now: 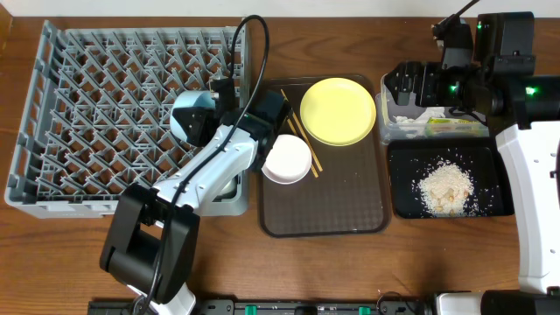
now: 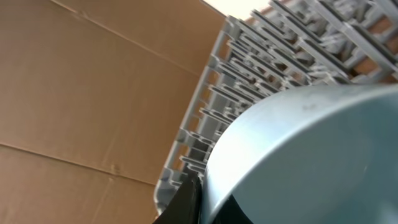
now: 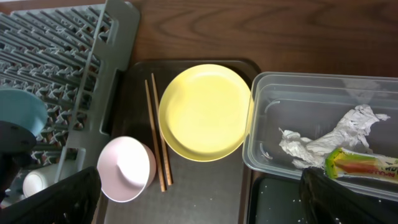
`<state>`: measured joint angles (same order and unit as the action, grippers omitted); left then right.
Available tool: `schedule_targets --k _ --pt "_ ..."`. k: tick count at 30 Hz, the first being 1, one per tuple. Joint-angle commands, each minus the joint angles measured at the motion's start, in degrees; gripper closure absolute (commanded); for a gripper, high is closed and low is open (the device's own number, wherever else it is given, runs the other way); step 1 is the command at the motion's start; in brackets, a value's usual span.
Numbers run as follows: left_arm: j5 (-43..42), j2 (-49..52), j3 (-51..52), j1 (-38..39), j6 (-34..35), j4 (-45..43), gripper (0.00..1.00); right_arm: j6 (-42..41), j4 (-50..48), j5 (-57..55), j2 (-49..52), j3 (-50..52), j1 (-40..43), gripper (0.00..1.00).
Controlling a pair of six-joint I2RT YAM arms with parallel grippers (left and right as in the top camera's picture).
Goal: Sort waste into correct bins and load items into the dishwasher
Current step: 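Carry the light-blue bowl to the rack and set it upright, then reach the left gripper to the pink-white bowl on the brown tray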
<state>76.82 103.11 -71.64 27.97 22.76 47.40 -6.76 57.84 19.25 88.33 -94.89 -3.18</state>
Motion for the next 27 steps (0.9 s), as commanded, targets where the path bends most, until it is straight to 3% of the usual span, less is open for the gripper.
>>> schedule_targets --k 1,13,24,27 --pt "4.66 0.61 0.22 -0.28 2.19 0.11 0.93 0.17 0.07 -0.39 0.17 -0.55 0.13 0.01" --pt "-4.24 0.63 1.55 0.33 4.57 0.13 0.93 0.17 0.07 -0.39 0.17 -0.55 0.13 0.01" --pt "-17.97 0.61 1.57 3.61 7.04 -0.07 0.92 0.17 0.07 -0.39 0.17 -0.55 0.13 0.01" --pt "-20.74 0.61 1.55 4.44 7.15 -0.07 0.87 0.17 0.07 -0.39 0.17 -0.55 0.13 0.01"
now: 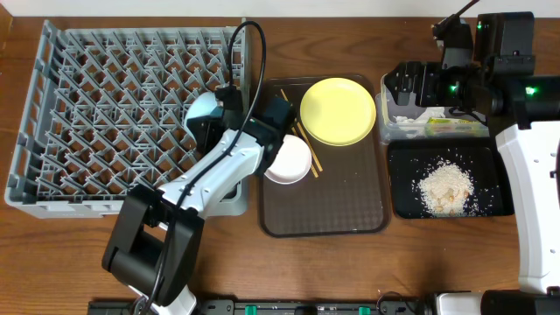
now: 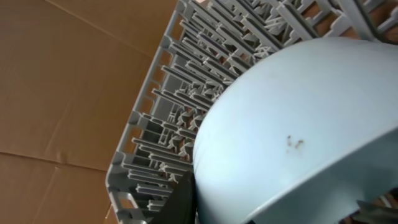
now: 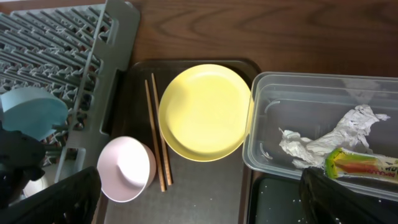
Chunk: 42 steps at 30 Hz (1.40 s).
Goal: Sort waste into correct bins and load items into the dishwasher
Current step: 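Reach the left gripper to the pink-white bowl on the brown tray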
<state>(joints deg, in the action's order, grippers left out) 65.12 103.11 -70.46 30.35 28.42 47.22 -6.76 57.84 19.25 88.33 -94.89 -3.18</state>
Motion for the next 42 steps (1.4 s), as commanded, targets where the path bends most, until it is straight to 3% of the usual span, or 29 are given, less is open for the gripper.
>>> schedule_targets --k 1,6,9,15,22,31,37,40,42 --pt "-10.56 0.61 0.37 2.25 1.46 0.13 0.83 0.17 0.07 -0.39 0.17 -0.55 0.13 0.01" --pt "-19.78 0.55 0.33 2.32 1.42 0.11 0.54 0.17 0.07 -0.39 0.17 -0.55 0.11 0.01" --pt "-25.75 0.17 -0.22 2.32 0.76 0.15 0.5 0.17 0.07 -0.39 0.17 -0.55 0.13 0.01" --pt "-30.75 -2.45 -1.84 2.32 0.33 0.04 0.31 0.17 0.07 -0.39 0.17 -0.55 0.13 0.01" --pt "-39.28 -9.22 -4.04 2.32 -9.53 -3.02 0.2 0.17 0.09 -0.39 0.17 -0.55 0.13 0.01" --pt "-65.88 -15.82 -3.78 3.41 -12.55 -8.9 0.2 0.17 0.11 -0.39 0.17 -0.55 0.11 0.01" --pt "-71.41 -8.63 -2.58 6.08 -11.06 -11.39 0.23 0.17 0.09 -0.39 0.17 -0.55 0.15 0.01" --pt "-72.13 -3.85 -2.58 7.04 -6.93 -12.35 0.4 0.17 0.09 -0.39 0.17 -0.55 0.15 0.01" --pt "-72.04 -1.64 -2.58 7.37 -2.82 -13.68 0.43 0.17 0.09 -0.39 0.17 -0.55 0.15 0.01"
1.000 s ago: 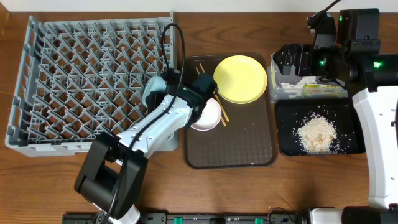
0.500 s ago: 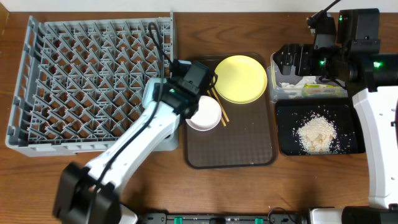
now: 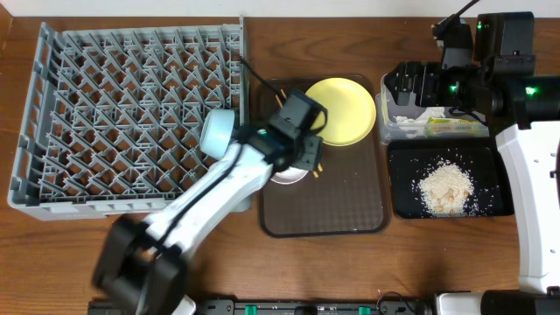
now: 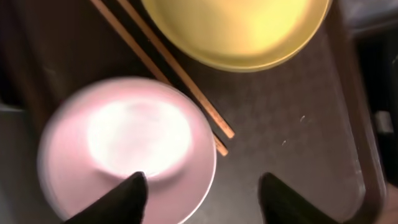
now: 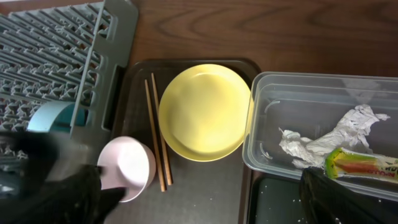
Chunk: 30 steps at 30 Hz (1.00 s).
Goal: Sort waste into correct bins and load items into the dishwasher
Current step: 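Reach the left gripper to the pink-white bowl on the brown tray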
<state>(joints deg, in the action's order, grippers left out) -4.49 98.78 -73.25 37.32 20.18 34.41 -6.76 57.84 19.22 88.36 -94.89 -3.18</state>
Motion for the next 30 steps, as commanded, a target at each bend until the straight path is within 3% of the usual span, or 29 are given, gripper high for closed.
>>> schedule_targets --k 1,4,10,16,24,30 --pt "-2.45 3.63 0.22 0.55 8.11 -1.46 0.44 0.17 0.09 -0.37 0.15 -0.55 0.15 0.01" --pt "-2.45 5.22 0.22 0.55 13.2 -1.77 0.46 0.17 0.09 -0.37 0.15 -0.55 0.15 0.01" --pt "-6.45 6.84 0.22 1.57 13.53 -3.52 0.48 0.17 0.09 -0.37 0.15 -0.55 0.15 0.01" --pt "-7.93 9.14 0.22 6.08 11.74 -6.71 0.47 0.17 0.09 -0.37 0.15 -0.55 0.15 0.01" --pt "-7.61 7.54 -2.91 4.33 9.05 -4.9 0.5 0.17 0.09 -0.37 0.15 -0.55 0.13 0.01" --pt "0.2 2.6 -5.14 4.26 4.26 0.31 0.5 0.17 0.09 -0.37 0.15 -0.55 0.13 0.01"
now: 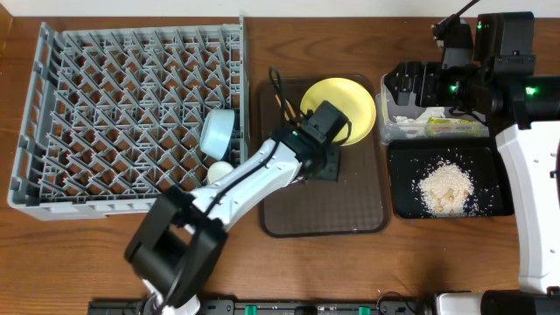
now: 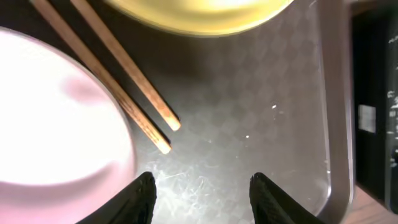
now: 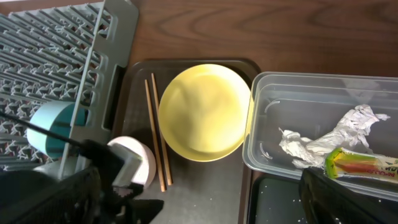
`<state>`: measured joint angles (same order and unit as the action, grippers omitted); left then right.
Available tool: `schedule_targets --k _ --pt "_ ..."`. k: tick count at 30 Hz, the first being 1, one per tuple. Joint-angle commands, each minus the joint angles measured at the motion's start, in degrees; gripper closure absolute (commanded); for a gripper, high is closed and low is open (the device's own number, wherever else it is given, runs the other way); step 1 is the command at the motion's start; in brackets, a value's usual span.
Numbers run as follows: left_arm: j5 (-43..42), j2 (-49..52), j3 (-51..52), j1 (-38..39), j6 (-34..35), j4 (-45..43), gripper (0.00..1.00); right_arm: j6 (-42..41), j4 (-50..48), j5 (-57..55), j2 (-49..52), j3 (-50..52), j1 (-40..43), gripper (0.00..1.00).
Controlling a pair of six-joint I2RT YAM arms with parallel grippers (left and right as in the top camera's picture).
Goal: Sort waste into correct bins and load items into the dishwasher
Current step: 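Reach the left gripper to the pink-white bowl on the brown tray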
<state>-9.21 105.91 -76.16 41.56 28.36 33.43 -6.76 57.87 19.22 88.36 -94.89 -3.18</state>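
My left gripper (image 2: pixel 205 199) is open and empty, low over the dark tray (image 2: pixel 261 124). It is just right of the pink bowl (image 2: pixel 56 118) and near the ends of the two chopsticks (image 2: pixel 118 81). The yellow plate (image 1: pixel 339 109) lies at the tray's far end. A light blue bowl (image 1: pixel 217 131) stands on edge in the grey dish rack (image 1: pixel 105 114), with a white cup (image 1: pixel 219 172) beside it. In the overhead view the left arm hides the pink bowl. My right gripper (image 3: pixel 199 214) is open and holds nothing, high by the clear bin (image 3: pixel 323 106).
The clear bin holds crumpled foil (image 3: pixel 329 140) and a green-and-orange wrapper (image 3: pixel 364 167). In front of it a black tray (image 1: pixel 411 197) carries a heap of rice (image 1: pixel 446 188). The left arm (image 3: pixel 118 180) crosses from the rack's right edge onto the tray.
My left gripper, still open, has gone from above the pink bowl to lower and further right over the tray, past the chopstick ends. The blue bowl and right arm have not moved.
First my left gripper held the blue bowl over the rack's right side, and it still held it a moment later near the rack edge. Then the bowl stood in the rack and the open gripper hung over the pink bowl. Now it is beside that bowl.
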Motion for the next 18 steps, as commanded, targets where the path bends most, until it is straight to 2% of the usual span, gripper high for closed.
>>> schedule_targets --k 1,7,11,18 --pt "5.53 -4.66 -2.23 0.02 -3.93 1.81 0.5 0.17 0.07 -0.37 0.15 -0.55 0.13 0.01" --pt "7.06 -0.74 -0.44 -0.02 -4.11 2.58 0.5 0.17 0.07 -0.37 0.15 -0.55 0.13 0.01" --pt "3.61 2.71 -0.44 -0.02 -3.85 0.72 0.49 0.17 0.07 -0.37 0.15 -0.55 0.13 0.01" --pt "1.25 3.52 -0.46 0.15 0.92 0.09 0.51 0.17 0.07 -0.37 0.15 -0.55 0.13 0.01"
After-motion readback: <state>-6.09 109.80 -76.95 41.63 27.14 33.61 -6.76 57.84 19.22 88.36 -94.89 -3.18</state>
